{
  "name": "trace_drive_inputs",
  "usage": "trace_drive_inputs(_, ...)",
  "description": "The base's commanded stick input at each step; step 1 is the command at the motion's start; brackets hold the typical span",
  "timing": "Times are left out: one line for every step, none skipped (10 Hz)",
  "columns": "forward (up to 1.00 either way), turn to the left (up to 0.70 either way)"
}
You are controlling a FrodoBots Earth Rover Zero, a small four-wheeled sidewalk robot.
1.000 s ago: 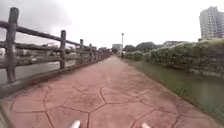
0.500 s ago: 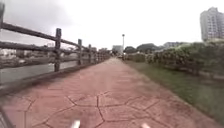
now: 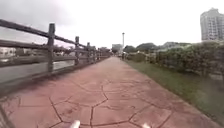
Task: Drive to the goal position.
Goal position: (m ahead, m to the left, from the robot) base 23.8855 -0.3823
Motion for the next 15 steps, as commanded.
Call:
trace_drive_inputs(0.70, 0.02)
trace_drive_inputs(0.70, 0.02)
trace_drive_inputs(0.70, 0.02)
trace_drive_inputs(0.70, 0.00)
trace_drive_inputs(0.70, 0.00)
trace_drive_inputs(0.70, 0.00)
trace_drive_inputs(0.70, 0.00)
trace_drive_inputs(0.70, 0.00)
trace_drive_inputs(0.70, 0.00)
trace_drive_inputs(0.70, 0.00)
trace_drive_inputs(0.70, 0.00)
trace_drive_inputs(0.70, 0.00)
trace_drive_inputs(0.70, 0.00)
trace_drive_inputs(0.70, 0.00)
trace_drive_inputs(0.70, 0.00)
